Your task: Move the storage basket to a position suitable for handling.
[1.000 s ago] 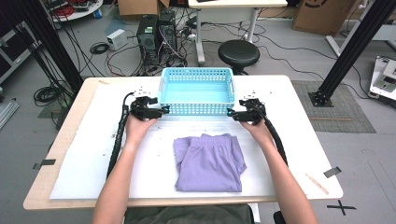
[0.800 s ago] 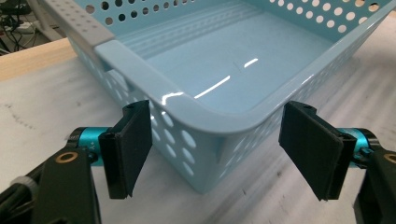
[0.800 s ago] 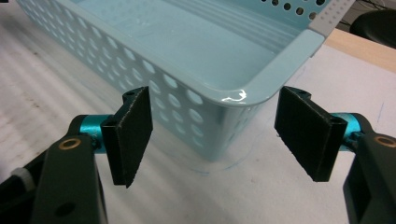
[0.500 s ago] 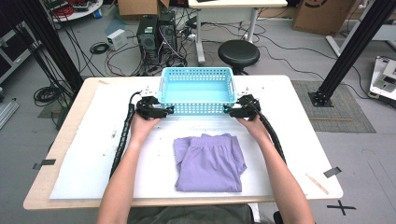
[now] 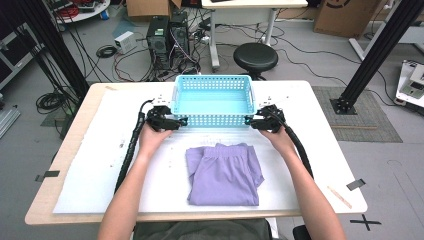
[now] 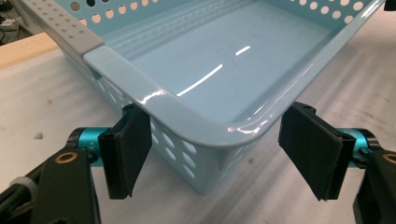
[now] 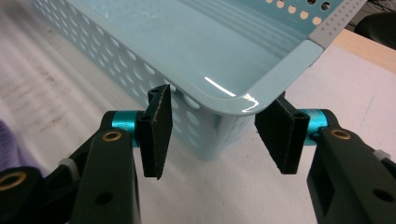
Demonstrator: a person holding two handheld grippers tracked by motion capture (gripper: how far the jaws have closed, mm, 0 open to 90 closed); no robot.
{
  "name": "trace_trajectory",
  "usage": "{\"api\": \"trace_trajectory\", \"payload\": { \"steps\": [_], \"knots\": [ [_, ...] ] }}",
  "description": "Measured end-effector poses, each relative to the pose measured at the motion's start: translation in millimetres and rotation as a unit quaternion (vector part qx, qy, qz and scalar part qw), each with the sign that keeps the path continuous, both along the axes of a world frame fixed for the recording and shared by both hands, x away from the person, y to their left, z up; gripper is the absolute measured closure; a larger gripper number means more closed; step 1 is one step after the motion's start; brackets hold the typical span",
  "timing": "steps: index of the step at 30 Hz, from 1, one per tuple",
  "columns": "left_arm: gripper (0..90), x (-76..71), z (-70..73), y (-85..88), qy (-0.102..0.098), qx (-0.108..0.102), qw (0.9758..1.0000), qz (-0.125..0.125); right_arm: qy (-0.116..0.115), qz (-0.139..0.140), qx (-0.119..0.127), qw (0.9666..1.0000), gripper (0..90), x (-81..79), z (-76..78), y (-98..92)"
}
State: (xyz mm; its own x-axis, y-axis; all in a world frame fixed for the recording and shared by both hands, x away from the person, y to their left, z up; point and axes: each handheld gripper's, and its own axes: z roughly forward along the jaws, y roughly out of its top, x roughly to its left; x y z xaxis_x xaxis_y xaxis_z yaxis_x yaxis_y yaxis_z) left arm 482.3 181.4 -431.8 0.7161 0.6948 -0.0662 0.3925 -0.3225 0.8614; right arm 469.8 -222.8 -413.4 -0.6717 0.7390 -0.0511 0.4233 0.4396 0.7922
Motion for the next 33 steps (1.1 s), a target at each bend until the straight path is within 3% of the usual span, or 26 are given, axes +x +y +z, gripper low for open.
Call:
{"api": "trace_trajectory", "payload": {
  "steps": [10, 16, 24, 31, 33],
  "knots": [
    [25.8, -19.9, 5.2, -16.9, 0.011, 0.026, 0.9996, -0.003, 0.003, -0.002, -0.002, 1.0000, 46.4, -21.1, 1.0, -11.8],
    [26.6, -34.9, 2.4, -23.1, -0.002, 0.023, 0.9997, -0.010, -0.001, -0.005, 0.007, 1.0000, 46.5, -34.7, -1.8, -22.3],
    [27.6, -49.3, 1.5, -22.3, -0.003, 0.017, 0.9998, -0.013, -0.002, 0.002, -0.005, 1.0000, 46.4, -52.5, -0.5, -23.2],
    [27.8, -58.0, -0.5, -23.2, 0.002, -0.005, 0.9998, -0.017, -0.003, -0.003, 0.003, 1.0000, 46.5, -60.1, -1.4, -27.7],
    [28.1, -59.7, -0.2, -23.8, 0.000, -0.003, 0.9998, -0.018, -0.001, -0.002, 0.005, 1.0000, 46.5, -61.4, -1.4, -29.2]
  ]
}}
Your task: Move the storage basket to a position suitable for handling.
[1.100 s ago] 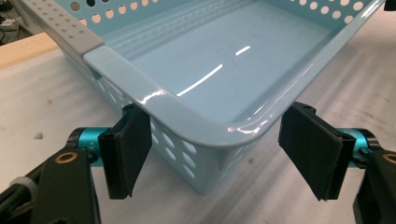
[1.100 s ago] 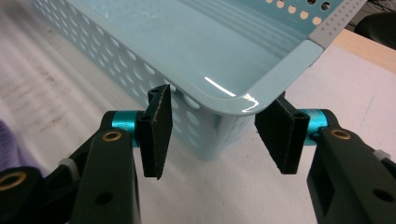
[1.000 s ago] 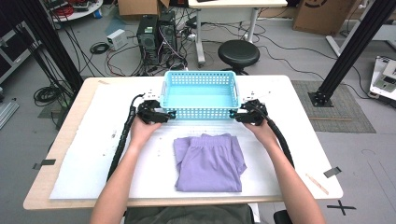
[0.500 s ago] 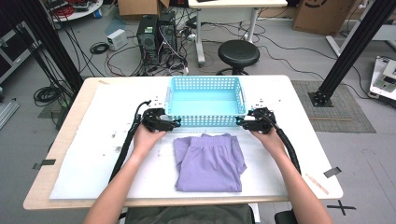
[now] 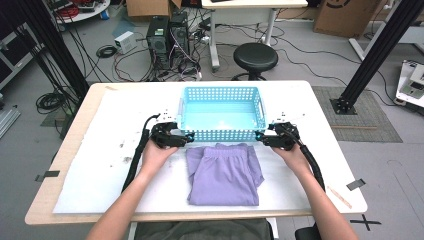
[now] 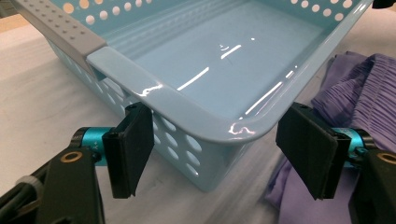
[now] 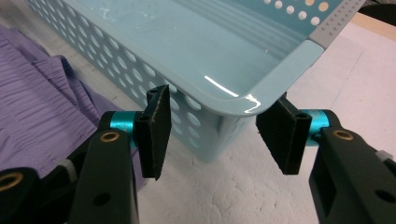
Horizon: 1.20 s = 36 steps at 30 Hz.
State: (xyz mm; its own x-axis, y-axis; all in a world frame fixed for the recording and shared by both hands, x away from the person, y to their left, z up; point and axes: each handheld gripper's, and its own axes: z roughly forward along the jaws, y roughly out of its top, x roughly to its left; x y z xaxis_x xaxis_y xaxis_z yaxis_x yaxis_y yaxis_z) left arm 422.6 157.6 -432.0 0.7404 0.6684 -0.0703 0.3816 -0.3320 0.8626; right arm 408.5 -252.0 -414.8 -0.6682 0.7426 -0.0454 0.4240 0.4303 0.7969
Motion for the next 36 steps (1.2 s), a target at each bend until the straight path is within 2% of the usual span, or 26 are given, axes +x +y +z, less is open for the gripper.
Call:
{"api": "trace_trajectory", "payload": {
  "steps": [9, 19, 23, 25, 27, 30, 36],
  "knots": [
    [29.0, -4.8, -0.7, 0.1, 0.000, -0.007, 1.0000, -0.003, -0.002, 0.001, 0.009, 1.0000, 46.7, -5.0, -1.6, -3.1],
    [28.7, -5.2, -0.8, -0.3, -0.002, -0.005, 1.0000, -0.003, -0.004, 0.000, 0.009, 0.9999, 47.0, -7.7, -2.3, -3.4],
    [28.6, -5.8, -0.7, -0.9, -0.007, 0.004, 1.0000, -0.004, -0.006, 0.001, 0.009, 0.9999, 46.6, -8.6, -2.5, -3.5],
    [28.4, -6.9, -0.3, -0.9, -0.010, 0.007, 0.9999, 0.002, -0.002, 0.004, 0.012, 0.9999, 39.3, -8.3, -2.5, -3.4],
    [24.6, -8.7, 0.5, 0.5, -0.014, 0.005, 0.9998, 0.010, -0.002, -0.006, 0.013, 0.9999, 30.8, -8.3, -2.3, -5.0],
    [24.6, -13.3, 3.6, 5.0, -0.021, 0.005, 0.9997, 0.011, 0.003, -0.018, 0.032, 0.9993, 27.3, -8.8, -1.6, -13.1],
    [24.6, -25.1, 11.3, 17.0, -0.042, 0.003, 0.9988, 0.025, 0.001, -0.035, 0.047, 0.9983, 25.5, -15.3, 1.7, -24.8]
  ]
}}
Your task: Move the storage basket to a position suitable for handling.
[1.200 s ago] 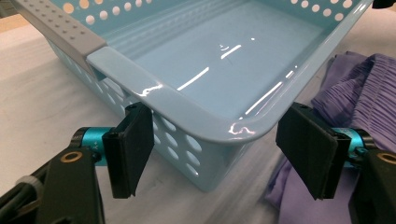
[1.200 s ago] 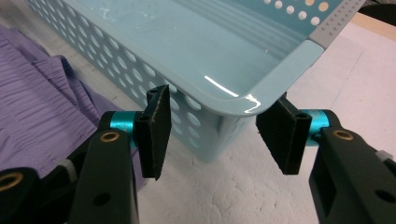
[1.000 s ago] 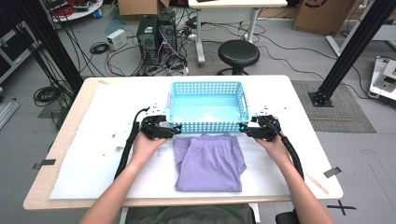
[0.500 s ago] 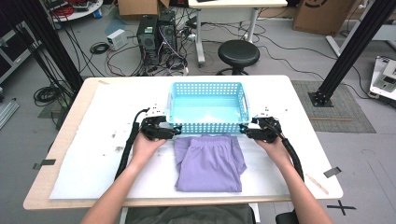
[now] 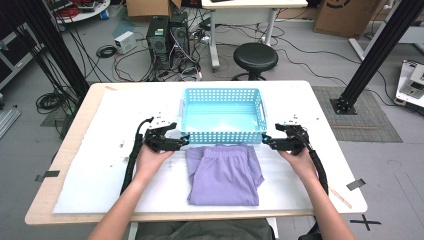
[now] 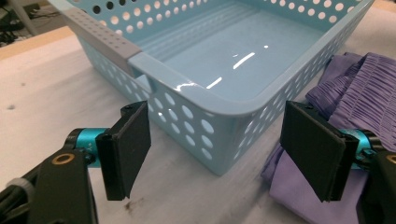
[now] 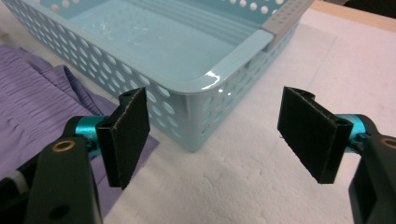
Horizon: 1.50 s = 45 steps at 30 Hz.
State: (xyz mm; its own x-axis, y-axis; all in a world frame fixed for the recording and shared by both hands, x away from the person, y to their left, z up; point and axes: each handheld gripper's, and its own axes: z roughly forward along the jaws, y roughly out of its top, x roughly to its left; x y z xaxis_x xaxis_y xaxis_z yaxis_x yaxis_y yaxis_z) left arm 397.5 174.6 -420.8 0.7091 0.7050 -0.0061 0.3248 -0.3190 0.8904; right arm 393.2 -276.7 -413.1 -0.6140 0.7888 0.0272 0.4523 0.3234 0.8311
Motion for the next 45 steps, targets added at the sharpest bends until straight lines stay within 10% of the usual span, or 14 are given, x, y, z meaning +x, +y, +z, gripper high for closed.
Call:
{"api": "trace_trajectory", "payload": {
  "steps": [10, 28, 37, 45],
  "knots": [
    [24.9, -27.2, 10.3, 14.1, -0.061, -0.017, 0.9980, 0.009, -0.038, -0.019, 0.013, 0.9990, 25.7, -18.2, 15.5, 4.1],
    [27.2, -58.3, 7.7, 24.1, -0.113, -0.039, 0.9927, 0.012, -0.097, -0.024, -0.007, 0.9950, 28.1, -57.2, 8.0, 19.0],
    [21.9, -64.9, 3.4, 27.1, -0.077, -0.071, 0.9945, 0.008, -0.106, -0.037, 0.002, 0.9937, 29.9, -68.2, 5.6, 14.9],
    [21.9, -70.0, 6.6, 21.5, -0.102, -0.064, 0.9927, 0.004, -0.110, -0.045, 0.004, 0.9929, 29.9, -72.2, 2.7, 9.2]
  ]
}}
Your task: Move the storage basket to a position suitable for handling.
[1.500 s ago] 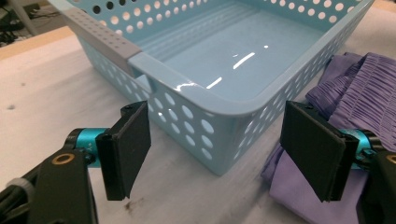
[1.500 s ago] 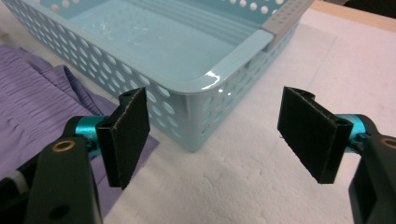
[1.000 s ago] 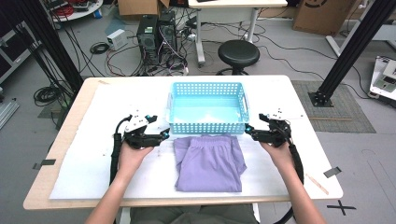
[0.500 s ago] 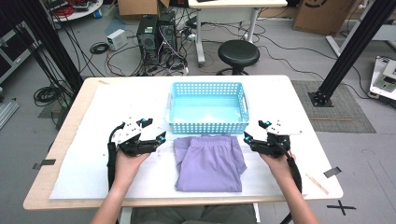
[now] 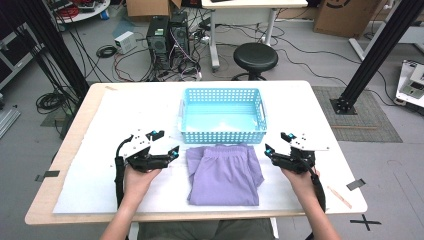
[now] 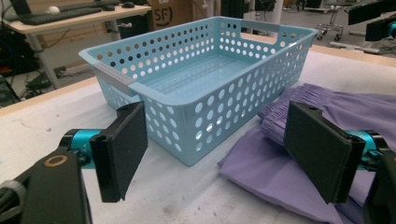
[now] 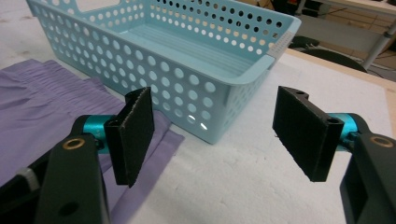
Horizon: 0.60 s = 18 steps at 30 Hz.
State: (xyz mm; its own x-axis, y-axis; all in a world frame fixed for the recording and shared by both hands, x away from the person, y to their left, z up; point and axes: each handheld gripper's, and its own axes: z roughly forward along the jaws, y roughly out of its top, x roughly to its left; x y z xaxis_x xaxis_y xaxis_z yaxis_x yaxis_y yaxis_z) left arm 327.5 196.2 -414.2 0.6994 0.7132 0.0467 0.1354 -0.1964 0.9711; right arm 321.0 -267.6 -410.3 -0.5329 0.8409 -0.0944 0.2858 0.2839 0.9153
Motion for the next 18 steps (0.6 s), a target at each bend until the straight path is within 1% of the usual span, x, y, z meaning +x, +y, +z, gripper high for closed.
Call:
{"api": "trace_trajectory", "payload": {
  "steps": [2, 3, 5, 8, 11, 13, 18],
  "knots": [
    [21.9, -0.2, 0.3, 0.9, -0.001, 0.004, 1.0000, 0.005, -0.001, -0.002, 0.003, 1.0000, 29.9, 0.9, -1.0, -2.7],
    [21.9, -0.3, 0.3, 1.5, 0.000, 0.003, 1.0000, 0.008, 0.002, -0.004, 0.007, 1.0000, 29.9, 1.2, -1.5, -3.7],
    [21.9, 0.0, 0.2, 3.0, 0.003, 0.002, 0.9999, 0.012, 0.001, -0.006, 0.010, 0.9999, 29.9, 2.2, -2.2, -6.0],
    [21.9, 0.8, -0.1, 4.5, 0.008, -0.001, 0.9999, 0.013, 0.001, -0.010, 0.014, 0.9999, 29.9, 1.7, -2.8, -7.6],
    [21.9, 1.0, -0.5, 4.3, 0.016, -0.004, 0.9998, 0.009, -0.003, -0.011, 0.011, 0.9999, 29.9, 1.3, -3.2, -8.7],
    [21.9, 1.0, -0.4, 3.8, 0.016, -0.001, 0.9998, 0.008, -0.003, -0.012, 0.012, 0.9998, 29.9, 0.7, -2.9, -8.7],
    [22.0, 2.4, -1.1, 2.7, 0.016, 0.001, 0.9998, 0.013, -0.004, -0.011, 0.009, 0.9999, 29.9, -0.6, -3.2, -8.7]
  ]
}}
